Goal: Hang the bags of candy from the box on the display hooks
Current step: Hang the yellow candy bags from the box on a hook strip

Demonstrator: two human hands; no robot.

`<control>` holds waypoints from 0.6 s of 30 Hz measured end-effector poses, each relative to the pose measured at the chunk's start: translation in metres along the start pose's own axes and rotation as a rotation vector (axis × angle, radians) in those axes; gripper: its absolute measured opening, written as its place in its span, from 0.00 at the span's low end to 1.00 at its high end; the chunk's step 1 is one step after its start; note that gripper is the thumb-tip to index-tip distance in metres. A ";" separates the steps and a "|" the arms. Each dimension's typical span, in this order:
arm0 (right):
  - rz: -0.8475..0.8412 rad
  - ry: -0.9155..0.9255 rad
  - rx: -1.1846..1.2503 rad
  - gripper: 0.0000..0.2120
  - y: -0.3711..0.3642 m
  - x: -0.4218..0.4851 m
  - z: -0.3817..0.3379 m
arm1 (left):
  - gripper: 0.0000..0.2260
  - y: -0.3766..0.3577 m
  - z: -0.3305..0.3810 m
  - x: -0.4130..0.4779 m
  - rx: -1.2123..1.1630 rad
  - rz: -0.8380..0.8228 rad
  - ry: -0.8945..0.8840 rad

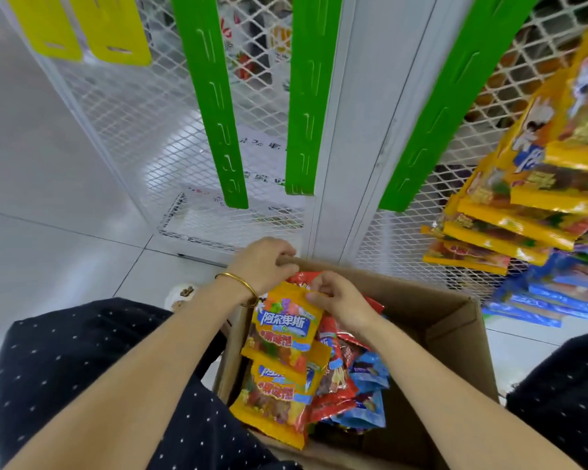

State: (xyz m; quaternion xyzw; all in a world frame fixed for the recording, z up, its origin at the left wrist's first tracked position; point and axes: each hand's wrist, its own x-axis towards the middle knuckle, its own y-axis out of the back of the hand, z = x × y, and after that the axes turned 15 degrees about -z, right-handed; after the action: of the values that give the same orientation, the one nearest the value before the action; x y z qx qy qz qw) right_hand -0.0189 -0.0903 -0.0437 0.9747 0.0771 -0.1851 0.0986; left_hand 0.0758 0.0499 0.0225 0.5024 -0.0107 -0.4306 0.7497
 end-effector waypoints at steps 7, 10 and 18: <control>0.058 0.160 0.087 0.06 0.041 -0.056 -0.062 | 0.03 0.026 0.041 -0.021 -0.126 -0.006 -0.137; 0.208 0.285 -0.038 0.08 0.065 -0.092 -0.090 | 0.03 0.044 0.088 -0.033 -0.182 0.061 -0.240; 0.584 0.524 -0.349 0.15 0.139 -0.213 -0.196 | 0.02 0.143 0.247 -0.054 -0.242 0.192 -0.595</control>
State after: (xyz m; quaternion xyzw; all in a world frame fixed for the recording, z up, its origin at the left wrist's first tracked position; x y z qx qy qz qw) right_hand -0.1209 -0.2059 0.2382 0.9384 -0.1496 0.1204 0.2873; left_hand 0.0215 -0.0808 0.2761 0.2585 -0.2252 -0.4840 0.8051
